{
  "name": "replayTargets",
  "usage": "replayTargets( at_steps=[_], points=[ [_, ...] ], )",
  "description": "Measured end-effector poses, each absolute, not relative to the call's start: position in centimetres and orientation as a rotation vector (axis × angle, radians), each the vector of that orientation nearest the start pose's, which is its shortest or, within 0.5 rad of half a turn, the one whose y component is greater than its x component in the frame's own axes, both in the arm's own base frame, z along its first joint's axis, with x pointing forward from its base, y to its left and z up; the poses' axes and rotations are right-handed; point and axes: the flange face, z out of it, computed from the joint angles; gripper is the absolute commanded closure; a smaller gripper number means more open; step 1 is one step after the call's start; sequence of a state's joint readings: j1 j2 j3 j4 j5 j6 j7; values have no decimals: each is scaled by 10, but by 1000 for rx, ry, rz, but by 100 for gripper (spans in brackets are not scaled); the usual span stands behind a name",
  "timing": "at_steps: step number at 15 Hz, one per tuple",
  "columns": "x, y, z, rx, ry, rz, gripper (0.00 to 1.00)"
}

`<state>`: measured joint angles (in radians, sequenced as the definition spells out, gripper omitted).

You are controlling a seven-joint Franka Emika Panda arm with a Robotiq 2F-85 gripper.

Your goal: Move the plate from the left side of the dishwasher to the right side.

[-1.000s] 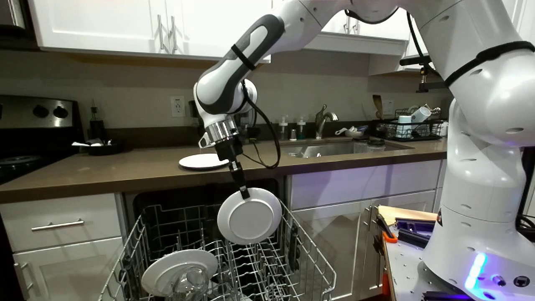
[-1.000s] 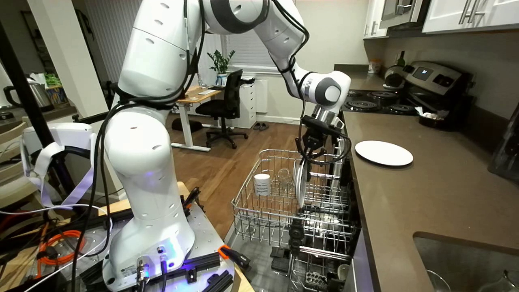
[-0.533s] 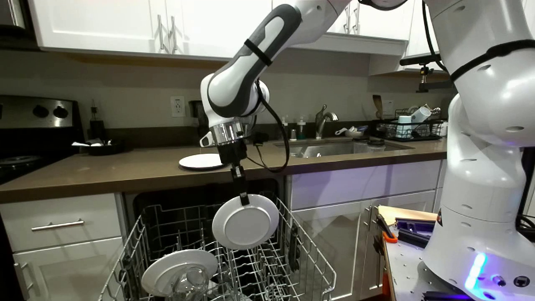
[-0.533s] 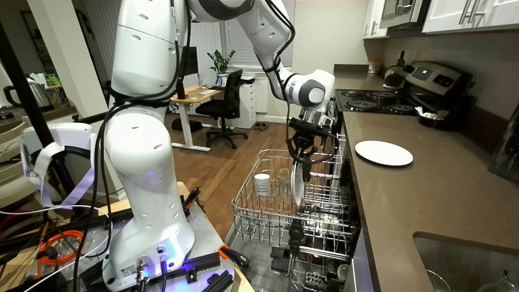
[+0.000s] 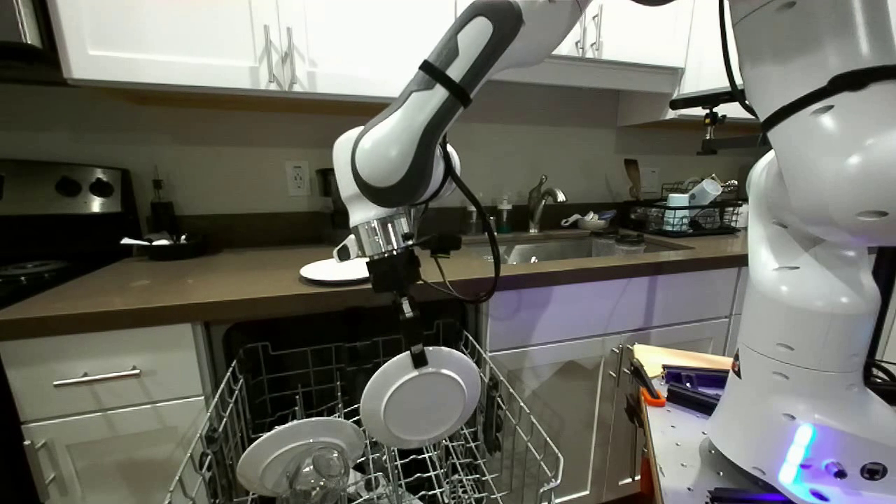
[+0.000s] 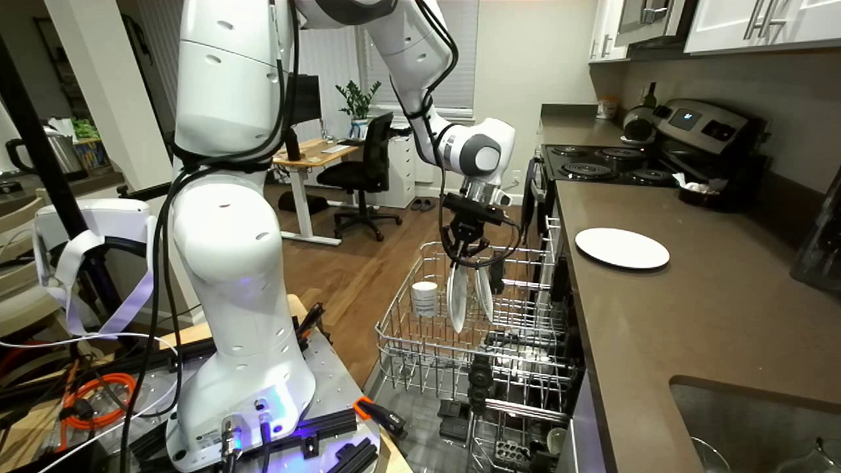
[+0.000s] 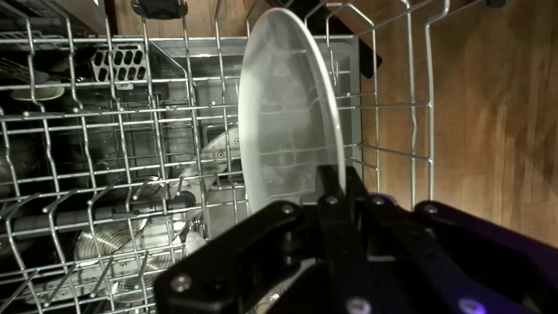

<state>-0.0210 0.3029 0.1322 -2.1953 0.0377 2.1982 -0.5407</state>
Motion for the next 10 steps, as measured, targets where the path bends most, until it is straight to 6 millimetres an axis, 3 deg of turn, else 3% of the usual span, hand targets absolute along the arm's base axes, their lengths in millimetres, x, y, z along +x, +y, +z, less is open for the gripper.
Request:
replayTargets(
  at_steps=[10],
  points=[
    [505,93,219,-2790,-825,427,98]
  ],
)
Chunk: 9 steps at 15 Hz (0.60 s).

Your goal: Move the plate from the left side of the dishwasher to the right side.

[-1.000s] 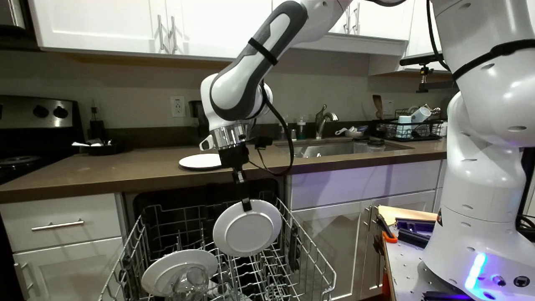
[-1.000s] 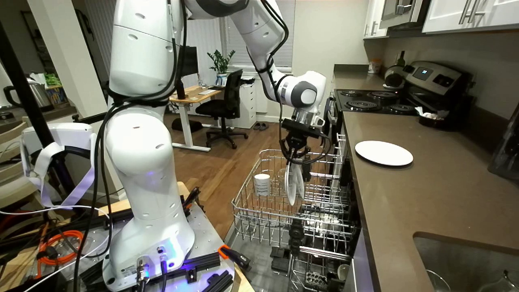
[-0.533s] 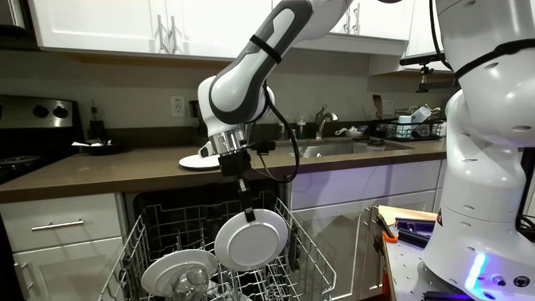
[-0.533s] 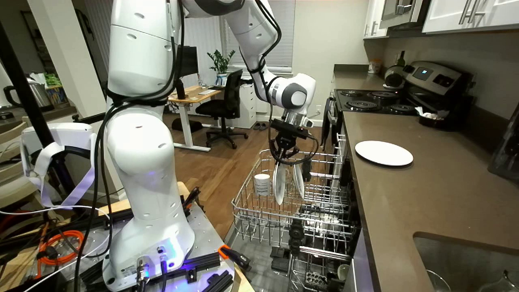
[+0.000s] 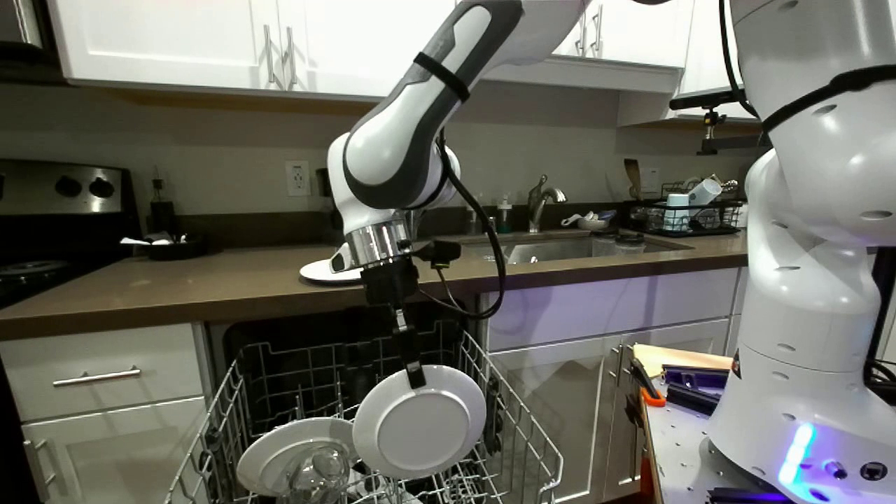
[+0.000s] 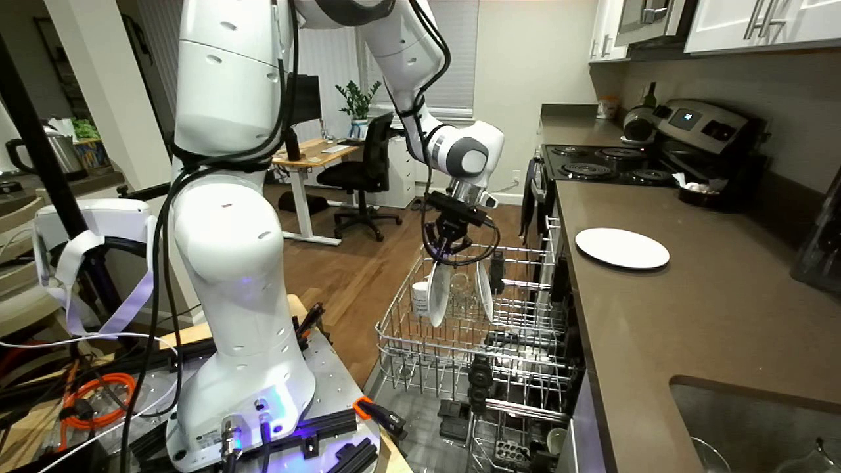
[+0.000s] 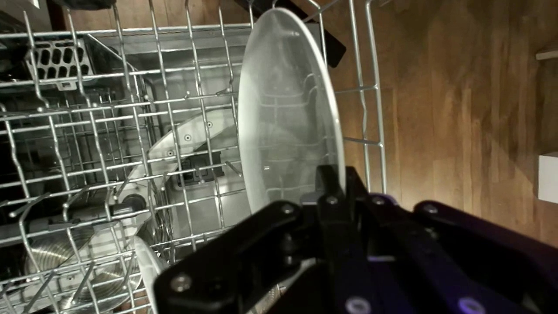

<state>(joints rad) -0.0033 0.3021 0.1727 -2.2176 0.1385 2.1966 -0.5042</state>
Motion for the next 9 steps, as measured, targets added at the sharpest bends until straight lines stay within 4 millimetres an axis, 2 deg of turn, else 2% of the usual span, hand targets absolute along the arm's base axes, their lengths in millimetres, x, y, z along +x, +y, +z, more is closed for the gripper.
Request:
replayTargets(
  at_steps=[9],
  points=[
    [489,107,207,-2753,-798,475,98]
  ],
)
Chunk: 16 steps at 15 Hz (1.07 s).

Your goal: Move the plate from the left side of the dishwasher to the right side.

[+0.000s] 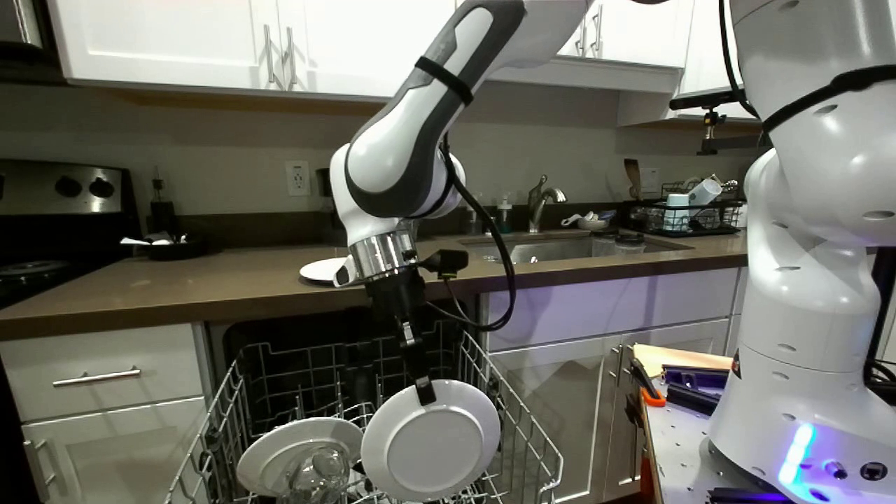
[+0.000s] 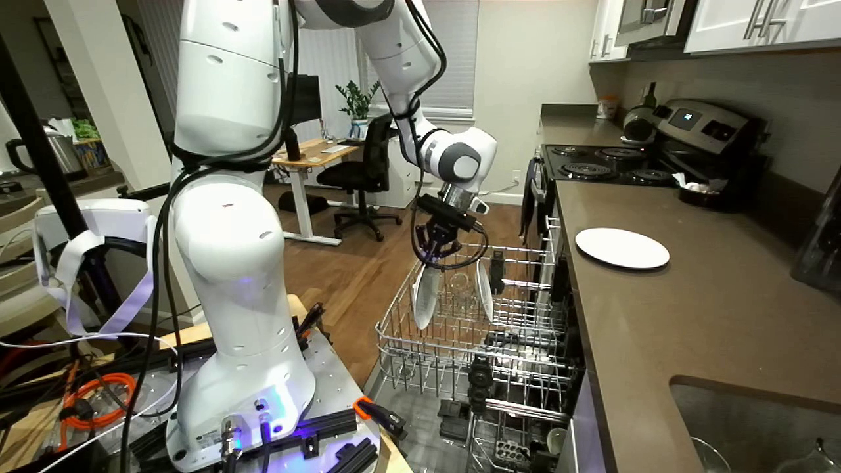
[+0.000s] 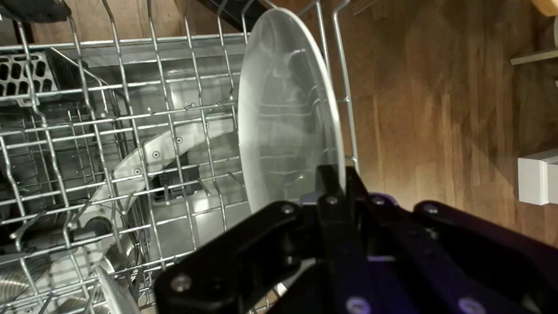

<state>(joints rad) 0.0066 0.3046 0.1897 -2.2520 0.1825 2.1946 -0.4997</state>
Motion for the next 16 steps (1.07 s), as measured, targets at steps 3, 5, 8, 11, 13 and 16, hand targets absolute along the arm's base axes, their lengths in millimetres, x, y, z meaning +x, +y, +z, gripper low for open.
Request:
replayTargets(
  at_steps=[3,5,8,11,13,16],
  points=[
    [485,108,200,-2744,-790,493,98],
    [484,108,195,-2741,-787,505,98],
    [482,108,184,-2734,-782,523,98],
    [480,108,174,-2728,-777,539,98],
    [479,109,167,-2728,-775,539,98],
    [479,110,157,-2730,-773,530,98]
  ],
)
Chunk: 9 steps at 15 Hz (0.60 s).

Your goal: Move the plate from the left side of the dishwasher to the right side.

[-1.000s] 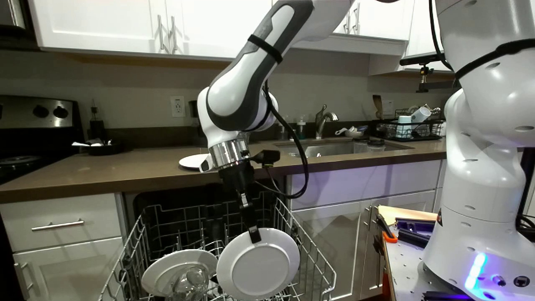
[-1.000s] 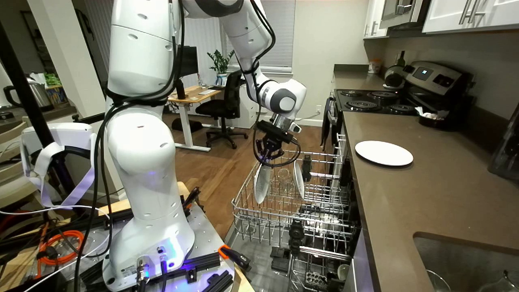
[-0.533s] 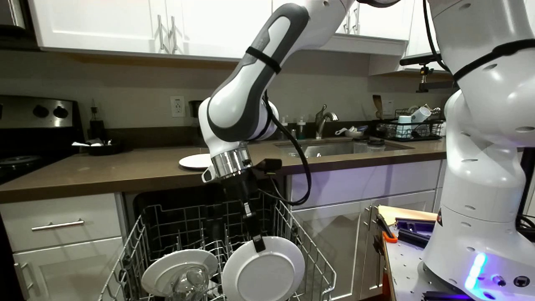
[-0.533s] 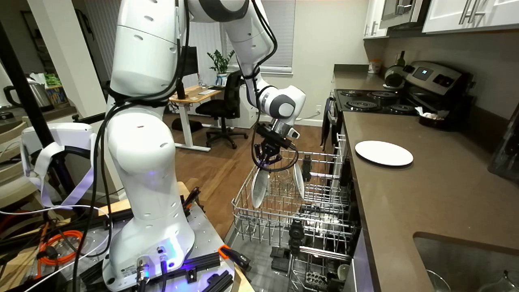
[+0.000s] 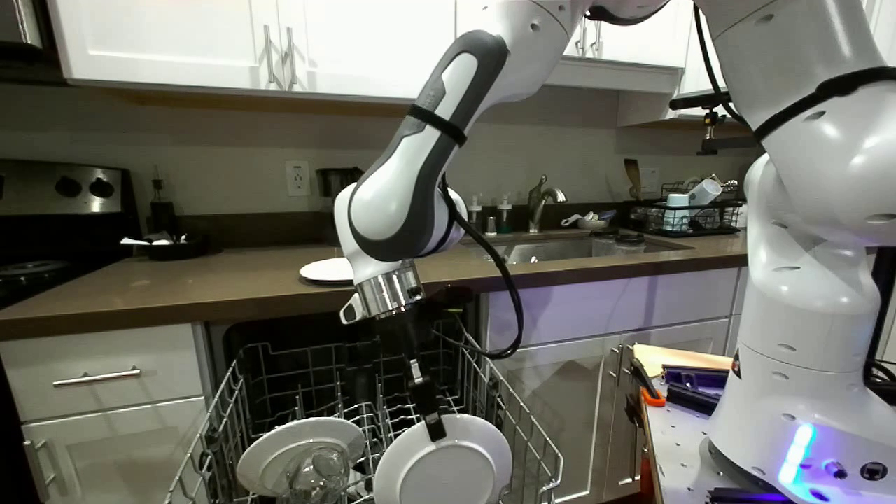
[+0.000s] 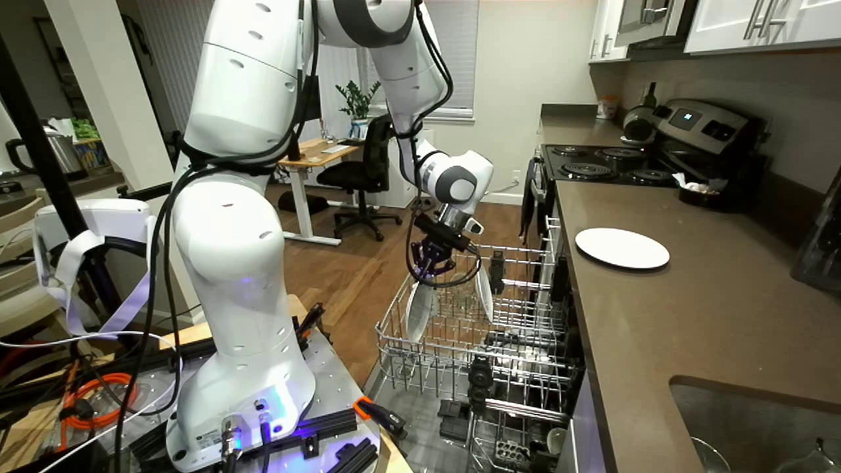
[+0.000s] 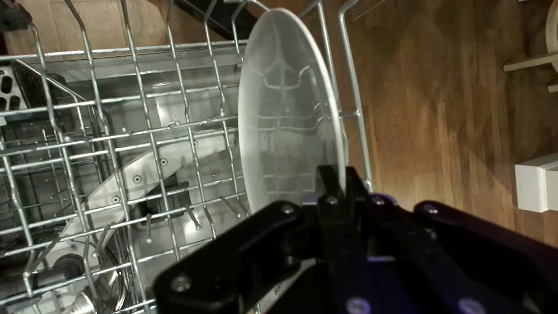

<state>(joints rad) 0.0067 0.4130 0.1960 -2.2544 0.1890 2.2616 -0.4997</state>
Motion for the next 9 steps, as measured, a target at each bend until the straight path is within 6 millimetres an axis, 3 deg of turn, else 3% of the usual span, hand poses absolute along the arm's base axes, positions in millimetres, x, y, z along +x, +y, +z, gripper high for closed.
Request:
replayTargets(
  at_steps=[9],
  points=[
    [486,111,139,-2739,-768,495,98]
  ],
)
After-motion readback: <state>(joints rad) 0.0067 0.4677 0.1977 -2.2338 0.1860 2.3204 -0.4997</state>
